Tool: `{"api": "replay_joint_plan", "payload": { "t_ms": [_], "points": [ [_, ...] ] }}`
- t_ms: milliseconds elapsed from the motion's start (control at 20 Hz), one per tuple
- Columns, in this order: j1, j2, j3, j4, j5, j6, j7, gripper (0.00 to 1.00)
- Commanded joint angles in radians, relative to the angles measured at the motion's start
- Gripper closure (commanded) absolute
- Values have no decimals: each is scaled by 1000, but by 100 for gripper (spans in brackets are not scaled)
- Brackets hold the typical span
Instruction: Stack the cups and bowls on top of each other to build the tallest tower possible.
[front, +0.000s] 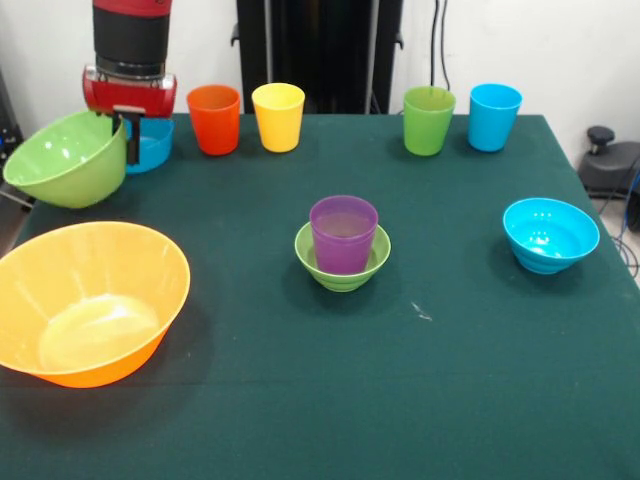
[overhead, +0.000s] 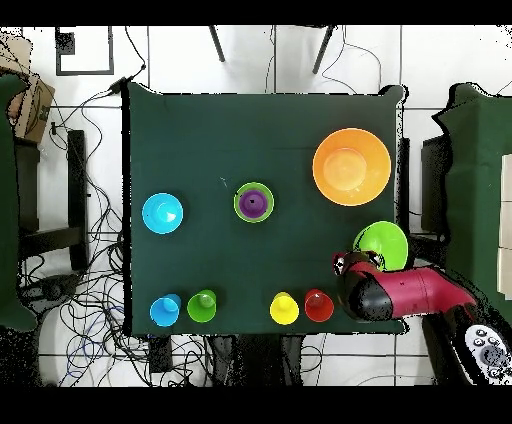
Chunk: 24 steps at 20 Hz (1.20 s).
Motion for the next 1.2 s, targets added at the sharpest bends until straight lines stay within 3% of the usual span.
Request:
{"api": "replay_joint_plan", "payload": {
  "t_ms": [50, 400, 600, 900, 1200],
  "points": [
    [34, -114, 74, 86, 74, 152, -102, 100],
    [64, -194, 77, 112, 110, 193, -103, 100],
    [126, -219, 49, 120, 122, 204, -49, 100],
    [187, -222, 43, 154, 201, 199, 38, 100],
    [301, -222, -31, 153, 244, 189, 122, 100]
  ]
}}
